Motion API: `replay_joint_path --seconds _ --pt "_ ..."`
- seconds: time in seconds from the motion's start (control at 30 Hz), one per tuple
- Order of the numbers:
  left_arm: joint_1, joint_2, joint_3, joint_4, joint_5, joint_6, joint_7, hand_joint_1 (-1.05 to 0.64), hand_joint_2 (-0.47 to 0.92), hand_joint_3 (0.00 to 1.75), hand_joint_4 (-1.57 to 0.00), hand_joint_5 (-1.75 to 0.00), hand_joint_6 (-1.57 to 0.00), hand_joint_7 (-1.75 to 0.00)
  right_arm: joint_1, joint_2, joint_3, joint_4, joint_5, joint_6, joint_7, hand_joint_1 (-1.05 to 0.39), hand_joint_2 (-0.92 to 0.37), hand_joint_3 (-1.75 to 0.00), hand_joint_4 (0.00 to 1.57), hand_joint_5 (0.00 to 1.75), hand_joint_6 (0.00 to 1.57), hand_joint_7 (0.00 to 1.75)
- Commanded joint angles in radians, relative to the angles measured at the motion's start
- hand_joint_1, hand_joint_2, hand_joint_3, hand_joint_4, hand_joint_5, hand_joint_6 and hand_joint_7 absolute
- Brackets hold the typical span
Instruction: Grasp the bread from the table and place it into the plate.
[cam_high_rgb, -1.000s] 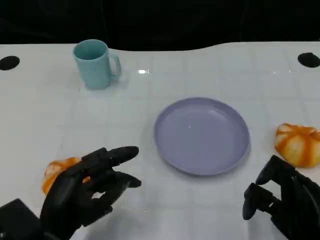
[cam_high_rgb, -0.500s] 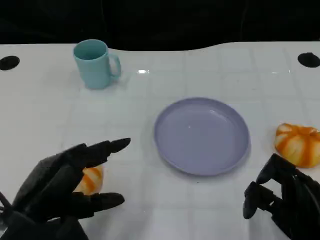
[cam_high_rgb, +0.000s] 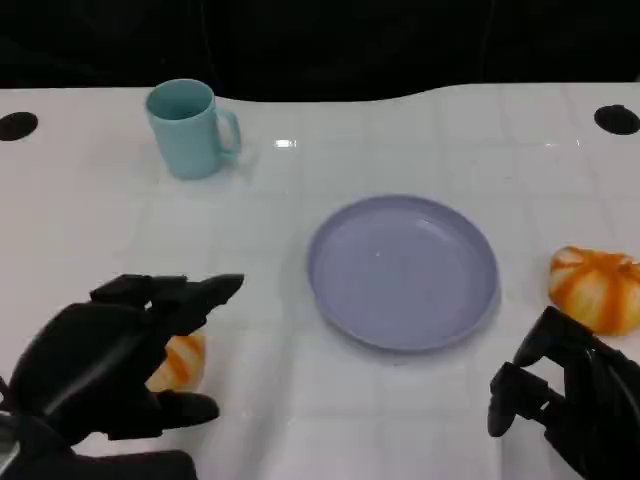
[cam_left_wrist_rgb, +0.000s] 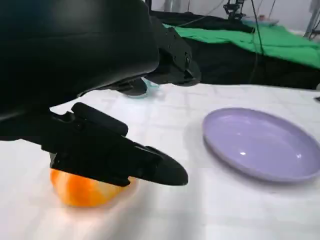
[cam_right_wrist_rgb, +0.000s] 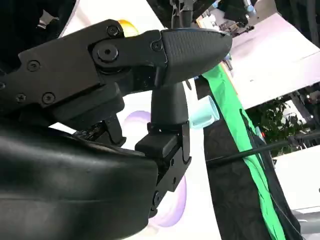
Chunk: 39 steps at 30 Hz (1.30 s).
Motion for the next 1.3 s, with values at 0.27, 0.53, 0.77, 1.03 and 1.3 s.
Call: replay_joint_path --seconds 0.27,0.53,0.77,1.03,1.3 --pt "-0.015 0.035 -0.074 -0.083 0.307 0.146 -0.085 -0.6 0.92 0.02 -0.06 -0.15 -0.21 0.0 -0.005 -0.006 -0.017 0.005 0.008 -0.012 0.0 -0.59 -0.92 -0.36 0.75 1.75 0.61 1.6" --pt "-0.118 0.049 -0.134 0.095 0.338 0.177 -0.112 -0.58 0.92 0.01 -0.08 -0.11 -0.19 0.0 -0.002 -0.006 -0.012 -0.001 0.007 -0.009 0.001 -0.6 -0.92 -0.36 0.76 1.75 0.61 1.59" --pt "-0.201 0.042 -0.187 0.274 0.314 0.197 -0.097 -0.57 0.91 0.0 -0.08 -0.08 -0.16 0.0 0.001 -0.009 -0.013 -0.01 0.007 -0.003 -0.003 -0.61 -0.92 -0.34 0.76 1.75 0.62 1.57" --pt "-0.286 0.035 -0.245 0.436 0.29 0.222 -0.076 -0.57 0.91 0.0 -0.06 -0.05 -0.12 0.0 0.003 -0.013 -0.012 -0.013 0.005 -0.007 0.002 -0.61 -0.92 -0.36 0.76 1.75 0.62 1.59" --pt "-0.38 0.032 -0.3 0.624 0.262 0.219 -0.009 -0.58 0.91 0.0 -0.07 -0.05 -0.13 -0.01 0.003 -0.01 -0.011 -0.016 0.012 0.006 -0.002 -0.61 -0.92 -0.36 0.75 1.75 0.61 1.61"
